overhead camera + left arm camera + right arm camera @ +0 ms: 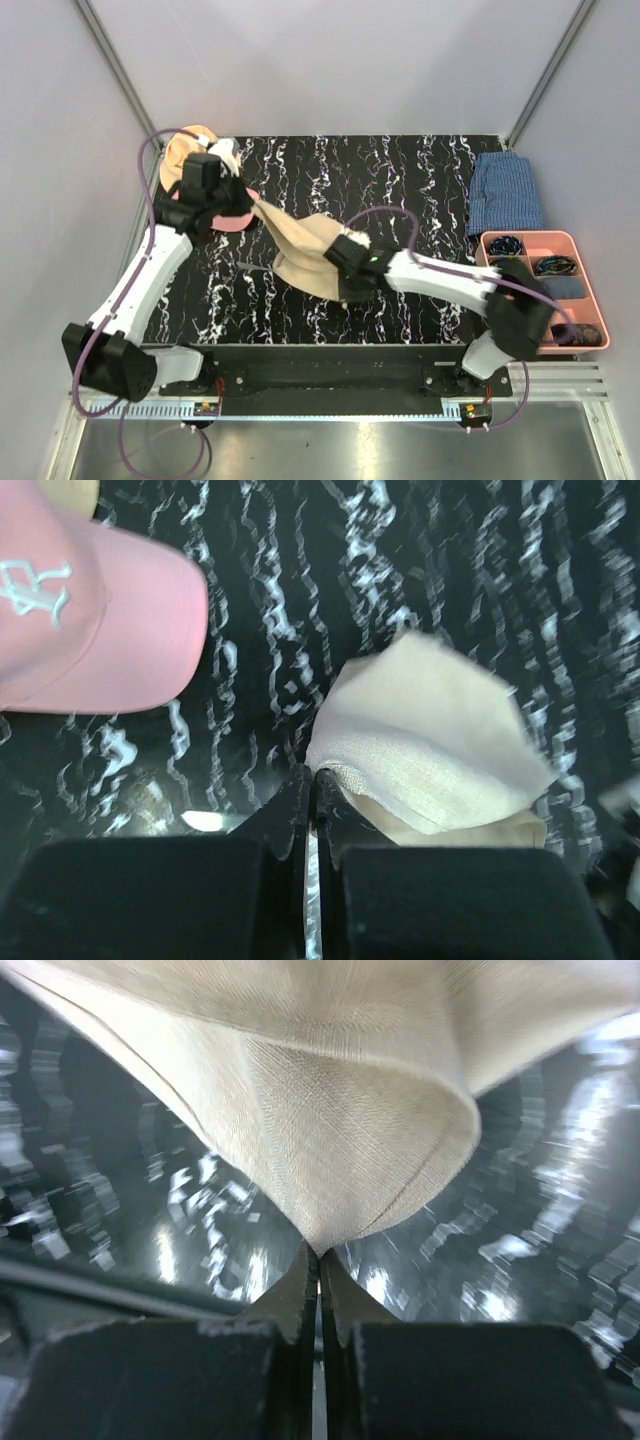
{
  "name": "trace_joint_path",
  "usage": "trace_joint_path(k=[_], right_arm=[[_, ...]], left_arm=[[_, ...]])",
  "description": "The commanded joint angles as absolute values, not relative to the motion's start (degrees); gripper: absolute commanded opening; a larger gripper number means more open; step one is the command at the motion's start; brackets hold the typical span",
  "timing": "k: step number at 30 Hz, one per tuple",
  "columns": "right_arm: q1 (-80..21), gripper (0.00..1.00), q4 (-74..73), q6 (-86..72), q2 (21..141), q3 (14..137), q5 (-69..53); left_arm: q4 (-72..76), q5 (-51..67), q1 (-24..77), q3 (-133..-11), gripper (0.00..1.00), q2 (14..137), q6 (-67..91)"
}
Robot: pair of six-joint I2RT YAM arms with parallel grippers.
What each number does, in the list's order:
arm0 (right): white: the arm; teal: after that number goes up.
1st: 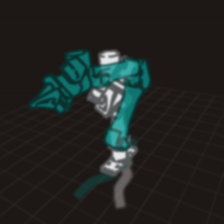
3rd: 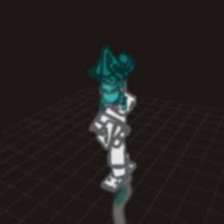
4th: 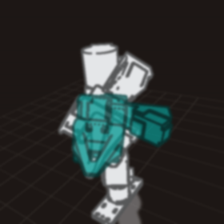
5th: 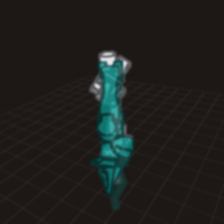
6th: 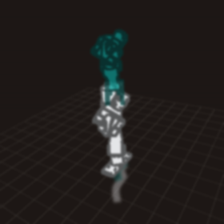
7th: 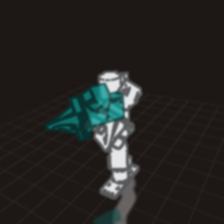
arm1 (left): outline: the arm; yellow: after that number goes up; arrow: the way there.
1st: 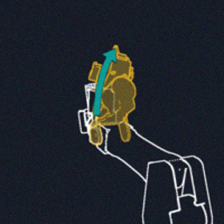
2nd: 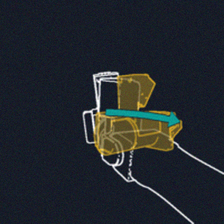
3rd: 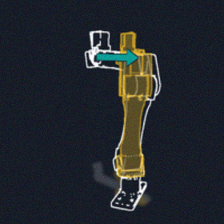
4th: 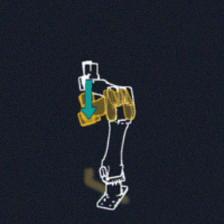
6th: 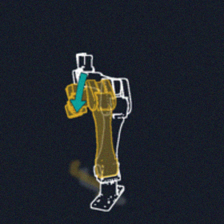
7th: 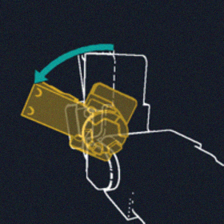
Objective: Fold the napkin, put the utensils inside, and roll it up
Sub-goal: Flatten the napkin out
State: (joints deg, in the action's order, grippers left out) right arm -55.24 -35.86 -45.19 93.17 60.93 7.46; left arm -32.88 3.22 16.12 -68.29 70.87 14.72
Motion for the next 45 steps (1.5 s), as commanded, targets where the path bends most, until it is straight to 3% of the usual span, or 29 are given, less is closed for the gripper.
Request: trace_joint_path(k=[1, 7, 11, 19, 33, 41, 45], right_arm=[[-55.29, 0.00, -47.71, -41.33, 77.19, 65.64, 18.44], [-48.44, 0.00, -56.60, -31.06, 68.91, 75.75, 26.89], [-38.96, 0.00, -55.29, -20.50, 68.20, 83.20, 33.04], [-35.42, 0.00, -50.19, -4.42, 70.14, 102.45, 41.57], [-35.42, 0.00, -38.94, 11.59, 58.19, 108.98, 30.95], [-35.42, 0.00, -38.41, 12.92, 60.64, 114.52, 29.88], [-35.42, 0.00, -33.32, 15.81, 65.55, 107.78, 34.52]], left_arm=[[-27.61, 17.28, 12.31, -77.76, 0.00, 76.45, 24.23], [-23.39, 28.98, 9.15, -87.88, 0.00, 83.74, 33.02], [-22.76, 31.02, 5.46, -95.34, 0.00, 87.53, 36.20], [-24.43, 30.24, 3.96, -101.95, 0.00, 86.06, 38.58], [-24.52, 23.73, 5.71, -102.04, 0.00, 66.55, 41.66], [-19.53, 20.40, 6.42, -96.97, 0.00, 59.77, 45.00], [-15.30, 16.10, 6.42, -90.72, 0.00, 61.17, 45.96]])
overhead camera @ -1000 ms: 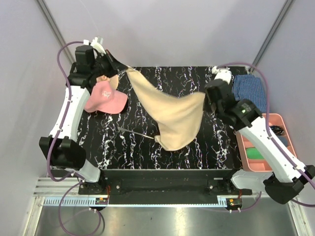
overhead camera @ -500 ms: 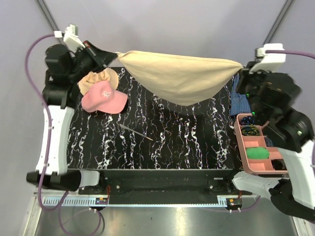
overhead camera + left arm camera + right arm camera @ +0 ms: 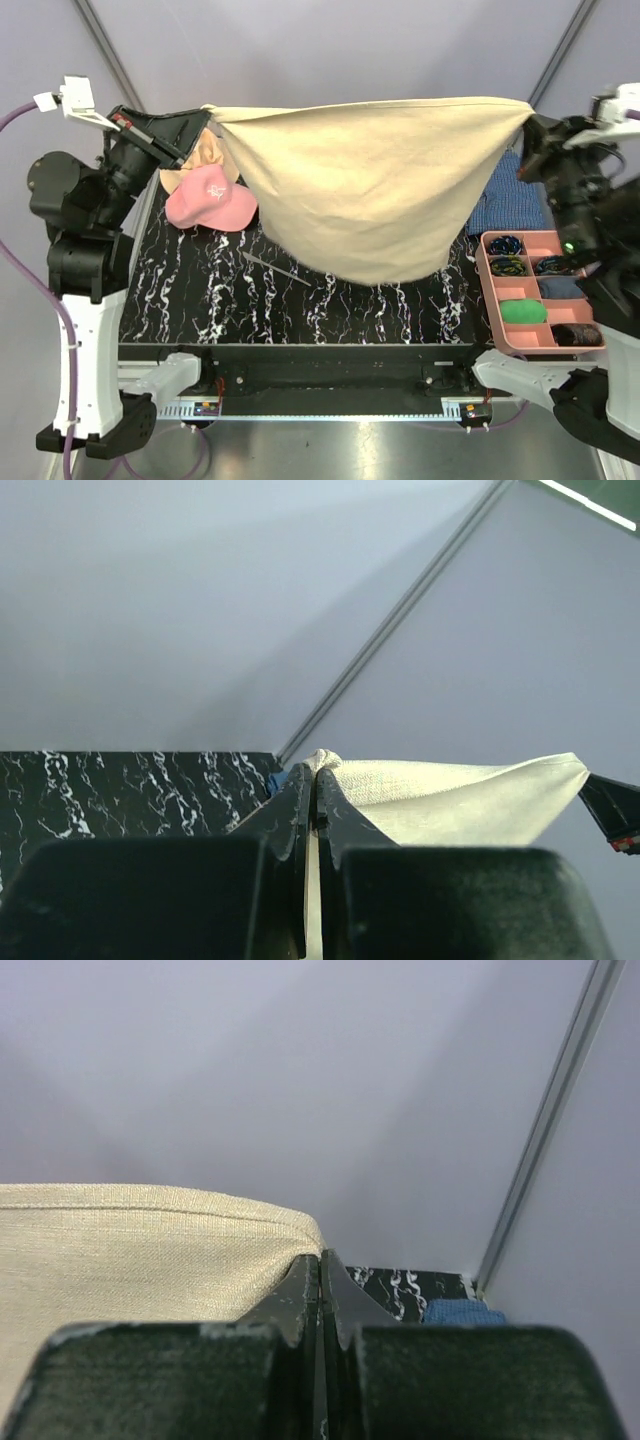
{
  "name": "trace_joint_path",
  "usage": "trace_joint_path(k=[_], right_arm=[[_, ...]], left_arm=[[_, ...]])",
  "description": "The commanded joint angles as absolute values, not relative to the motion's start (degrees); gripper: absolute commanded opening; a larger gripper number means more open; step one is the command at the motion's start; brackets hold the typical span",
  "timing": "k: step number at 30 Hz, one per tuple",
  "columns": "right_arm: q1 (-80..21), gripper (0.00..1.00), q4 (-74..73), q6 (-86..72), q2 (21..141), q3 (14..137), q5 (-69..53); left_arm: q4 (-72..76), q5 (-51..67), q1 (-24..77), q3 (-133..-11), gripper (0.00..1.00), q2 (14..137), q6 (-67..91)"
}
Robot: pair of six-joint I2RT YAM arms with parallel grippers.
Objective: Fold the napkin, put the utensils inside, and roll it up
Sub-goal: Flatten the napkin out
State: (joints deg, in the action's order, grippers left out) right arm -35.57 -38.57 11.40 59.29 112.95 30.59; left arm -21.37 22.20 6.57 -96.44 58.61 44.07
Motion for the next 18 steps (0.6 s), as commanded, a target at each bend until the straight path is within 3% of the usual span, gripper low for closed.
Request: trace_joint_path(k=[1, 5, 8, 13, 14, 15, 17, 18], right_arm=[[-35.42, 0.00, -30.87, 16.52, 66.70, 106.27, 35.24], [-30.17, 0.00, -25.06, 16.10, 72.76, 99.42, 33.24], [-21.03, 0.00, -21.11, 12.23, 79.26, 95.72, 25.25], [-11.89, 0.00, -13.63, 11.08, 100.51, 98.59, 17.67], [-10.56, 0.00, -13.71, 10.20, 104.29, 100.79, 17.32], [-9.50, 0.06, -13.54, 9.59, 111.46, 105.33, 16.79], [-6.44, 0.38, -14.84, 7.66, 118.18, 110.71, 13.81], [-5.72, 0.66, -15.90, 7.30, 123.43, 116.05, 10.06]], left_arm=[[-13.99, 15.91, 6.42, -89.14, 0.00, 62.04, 46.49], [-8.98, 16.70, 6.42, -85.09, 0.00, 72.03, 47.72], [-5.11, 13.02, 6.42, -84.37, 0.00, 81.34, 47.73], [-5.79, 12.13, 6.42, -95.16, 0.00, 103.23, 46.50], [-7.89, 12.91, 6.42, -101.62, 0.09, 111.02, 45.97], [-9.13, 14.23, 6.42, -105.08, 0.43, 114.75, 45.53], [-10.63, 15.99, 6.42, -112.54, 0.75, 122.65, 44.83], [-10.90, 17.13, 6.68, -114.33, 0.87, 124.09, 44.39]])
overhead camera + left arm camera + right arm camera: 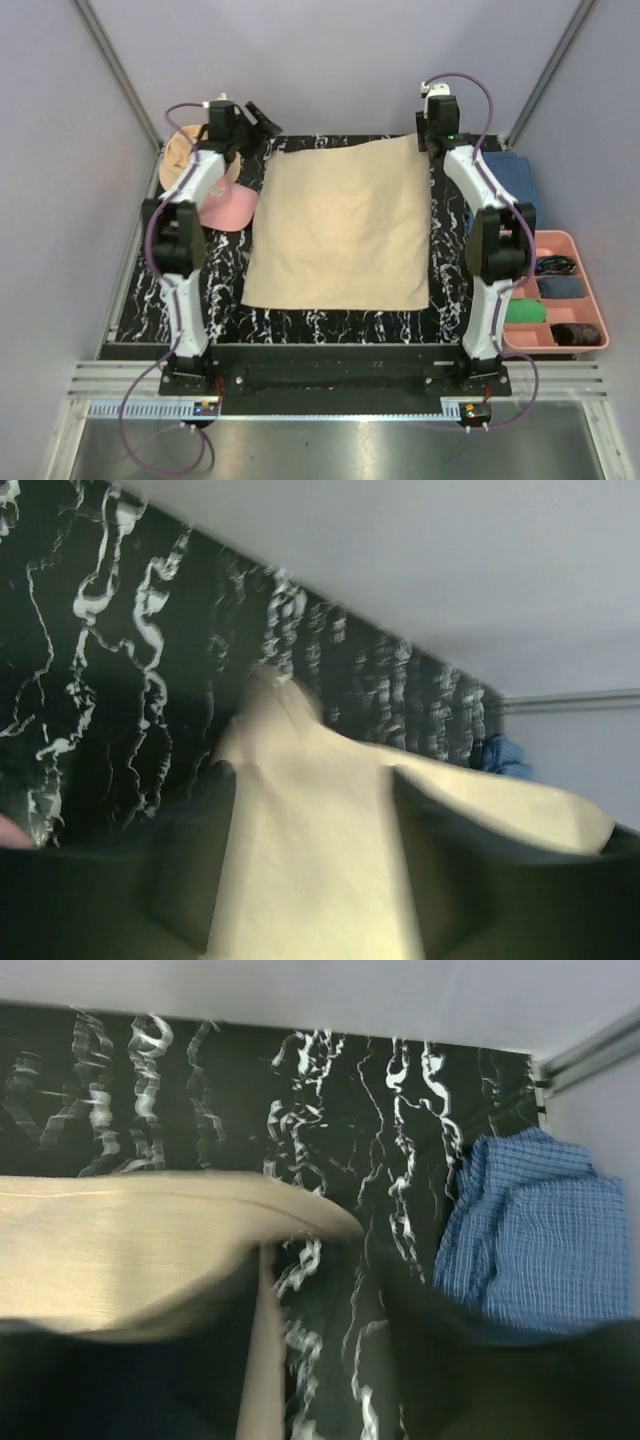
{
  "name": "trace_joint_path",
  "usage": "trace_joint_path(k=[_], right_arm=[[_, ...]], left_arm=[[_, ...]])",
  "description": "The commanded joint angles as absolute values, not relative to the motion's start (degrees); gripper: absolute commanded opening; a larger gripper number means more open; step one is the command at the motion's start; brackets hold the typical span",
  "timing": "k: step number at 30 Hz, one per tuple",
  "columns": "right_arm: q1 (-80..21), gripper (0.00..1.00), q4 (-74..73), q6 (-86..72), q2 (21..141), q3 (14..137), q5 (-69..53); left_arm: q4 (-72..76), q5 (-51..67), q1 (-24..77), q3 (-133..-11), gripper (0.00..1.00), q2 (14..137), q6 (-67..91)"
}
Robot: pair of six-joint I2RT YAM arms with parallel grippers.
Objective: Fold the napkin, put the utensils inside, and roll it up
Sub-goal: Flatten the napkin out
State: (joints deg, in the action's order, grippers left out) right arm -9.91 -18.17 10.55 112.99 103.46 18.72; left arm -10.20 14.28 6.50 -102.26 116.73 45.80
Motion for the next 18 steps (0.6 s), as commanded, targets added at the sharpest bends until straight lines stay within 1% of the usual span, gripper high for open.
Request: trace_joint_path(k=[1, 3, 5, 7, 8, 10, 11, 12, 13, 14, 15, 17, 18], right_arm=[[-5.19, 0.88, -18.08, 7.21, 125.49, 118.54, 8.37], [-5.01, 0.92, -21.77, 8.35, 128.92, 124.07, 4.06], [-5.01, 0.92, -23.20, 6.52, 128.85, 125.07, 0.29], [-5.10, 0.92, -23.20, 4.23, 125.00, 120.96, -3.67], [-5.10, 0.92, -23.12, 1.61, 123.33, 118.68, -7.95], [-5.18, 0.96, -22.85, -1.30, 117.35, 110.60, -13.16], [-5.36, 0.97, -22.68, -4.02, 114.98, 107.43, -17.88], [-6.67, 0.97, -22.15, -5.00, 110.18, 100.09, -19.93], [-7.90, 0.96, -20.84, -5.62, 107.60, 96.28, -21.52], [-9.48, 0.96, -20.48, -5.62, 105.14, 92.59, -21.79], [-11.84, 0.96, -20.30, -5.54, 100.68, 86.28, -20.93], [-19.48, 0.95, -20.04, -5.88, 97.14, 81.15, -19.87], [-21.86, 0.92, -19.78, -6.67, 95.21, 77.64, -19.86]], left_arm=[[-11.42, 17.57, 6.85, -115.65, 0.99, 124.97, 43.51], [-14.06, 17.14, 7.64, -117.86, 0.99, 124.72, 39.74], [-15.02, 16.44, 8.00, -115.33, 0.99, 121.14, 36.49], [-15.29, 16.09, 8.00, -110.16, 0.99, 115.88, 35.07], [-15.38, 15.91, 8.00, -108.21, 0.99, 114.01, 33.76], [-15.82, 15.38, 8.09, -102.34, 0.99, 108.23, 31.91], [-17.13, 14.42, 8.26, -100.48, 0.99, 106.37, 30.16], [-18.18, 11.37, 8.35, -99.15, 0.99, 104.69, 29.62], [-18.80, 11.25, 8.26, -96.88, 0.99, 101.46, 28.84], [-21.51, 9.77, 8.26, -96.33, 0.99, 100.03, 26.22], [-23.27, 8.54, 8.17, -95.81, 0.99, 98.63, 24.97], [-26.18, 6.43, 7.91, -92.82, 0.99, 94.23, 21.20], [-26.80, 5.63, 7.21, -91.16, 0.99, 92.65, 20.75]])
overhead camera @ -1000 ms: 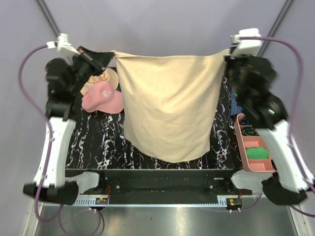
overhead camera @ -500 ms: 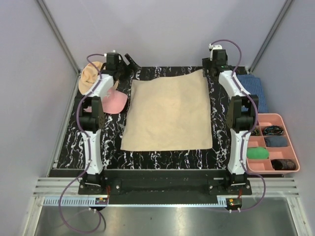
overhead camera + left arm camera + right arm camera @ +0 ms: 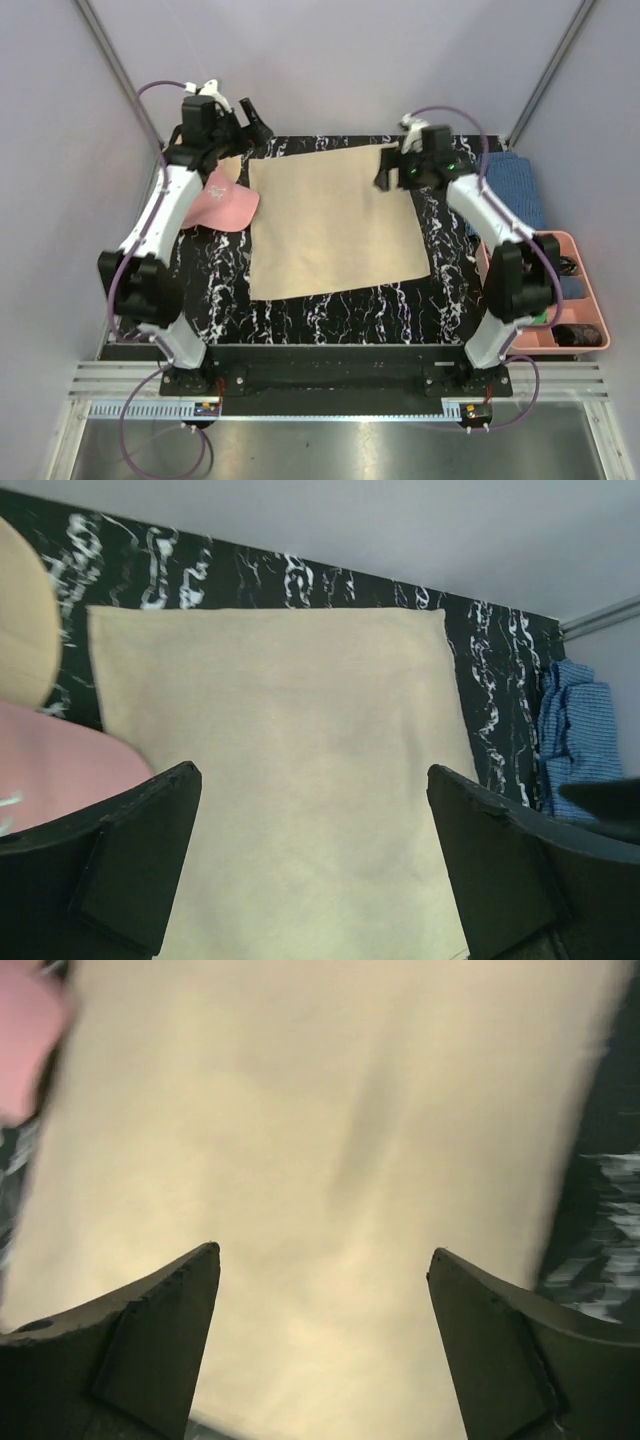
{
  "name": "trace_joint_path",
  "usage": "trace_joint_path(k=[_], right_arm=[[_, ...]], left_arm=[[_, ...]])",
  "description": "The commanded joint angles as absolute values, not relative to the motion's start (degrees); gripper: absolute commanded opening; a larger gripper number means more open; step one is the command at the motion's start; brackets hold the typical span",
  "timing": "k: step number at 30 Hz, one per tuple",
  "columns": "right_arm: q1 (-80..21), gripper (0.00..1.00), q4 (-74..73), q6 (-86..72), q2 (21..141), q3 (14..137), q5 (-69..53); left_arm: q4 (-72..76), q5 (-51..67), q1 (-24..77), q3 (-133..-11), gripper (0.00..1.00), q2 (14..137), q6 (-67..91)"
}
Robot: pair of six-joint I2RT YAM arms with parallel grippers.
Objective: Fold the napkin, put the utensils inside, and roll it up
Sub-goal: Flatten the napkin out, then fold the napkin
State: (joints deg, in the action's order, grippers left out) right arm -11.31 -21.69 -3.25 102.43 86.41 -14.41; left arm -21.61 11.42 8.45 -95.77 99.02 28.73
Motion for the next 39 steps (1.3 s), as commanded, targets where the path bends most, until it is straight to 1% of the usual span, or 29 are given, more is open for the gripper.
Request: trace_joint_path(k=[1, 3, 4, 6, 7, 8, 9, 12, 15, 18, 22, 26, 34, 39], right_arm=[[-26.58, 0.90, -19.34, -9.12, 94.58, 76.13, -19.86], [-30.92, 0.82, -17.33, -11.41, 93.96, 73.04, -20.30], [-35.98, 0.80, -16.79, -12.82, 94.30, 72.52, -20.39], [-41.02, 0.76, -16.44, -13.44, 96.23, 73.38, -19.34], [-43.22, 0.74, -16.35, -13.71, 97.28, 74.17, -18.73], [-47.68, 0.72, -16.35, -13.88, 99.91, 76.18, -18.20], [-49.64, 0.69, -16.43, -13.97, 101.50, 77.42, -18.02], [-56.59, 0.66, -17.49, -13.71, 108.00, 82.60, -17.58], [-61.86, 0.66, -18.89, -12.40, 113.37, 87.26, -14.86], [-64.33, 0.65, -19.25, -11.52, 116.36, 90.26, -13.01], [-65.92, 0.63, -19.95, -8.18, 120.05, 93.86, -8.10], [-66.09, 0.60, -20.04, -5.72, 123.13, 96.15, -6.16], [-66.53, 0.57, -19.95, -2.11, 128.66, 101.24, -4.22], [-66.71, 0.53, -20.21, -1.14, 131.13, 103.45, -1.85]], left_arm=[[-27.24, 5.36, 6.51, -87.23, 0.99, 89.24, 20.57], [-26.72, 6.15, 3.80, -82.38, 0.99, 85.19, 21.62], [-25.33, 6.67, 2.82, -77.39, 0.99, 81.25, 21.88], [-24.00, 6.33, 0.37, -72.71, 0.99, 77.45, 21.71], [-23.39, 5.28, 0.09, -69.29, 0.99, 74.21, 21.27], [-23.12, 3.10, -1.65, -68.04, 0.99, 72.87, 20.05], [-23.12, 1.95, -2.37, -66.37, 0.99, 70.69, 19.43], [-23.73, -2.54, -4.91, -65.22, 0.99, 68.12, 17.23], [-24.34, -4.83, -7.55, -65.30, 0.99, 66.54, 16.26], [-24.26, -5.80, -8.79, -65.04, 0.99, 65.66, 16.00], [-24.26, -3.44, -9.49, -65.21, 0.99, 65.65, 16.61], [-24.26, -1.06, -10.46, -65.21, 0.99, 66.27, 17.40], [-24.00, 1.75, -12.04, -65.30, 0.99, 66.80, 18.28], [-23.91, 2.99, -12.66, -65.30, 0.99, 67.41, 18.72]])
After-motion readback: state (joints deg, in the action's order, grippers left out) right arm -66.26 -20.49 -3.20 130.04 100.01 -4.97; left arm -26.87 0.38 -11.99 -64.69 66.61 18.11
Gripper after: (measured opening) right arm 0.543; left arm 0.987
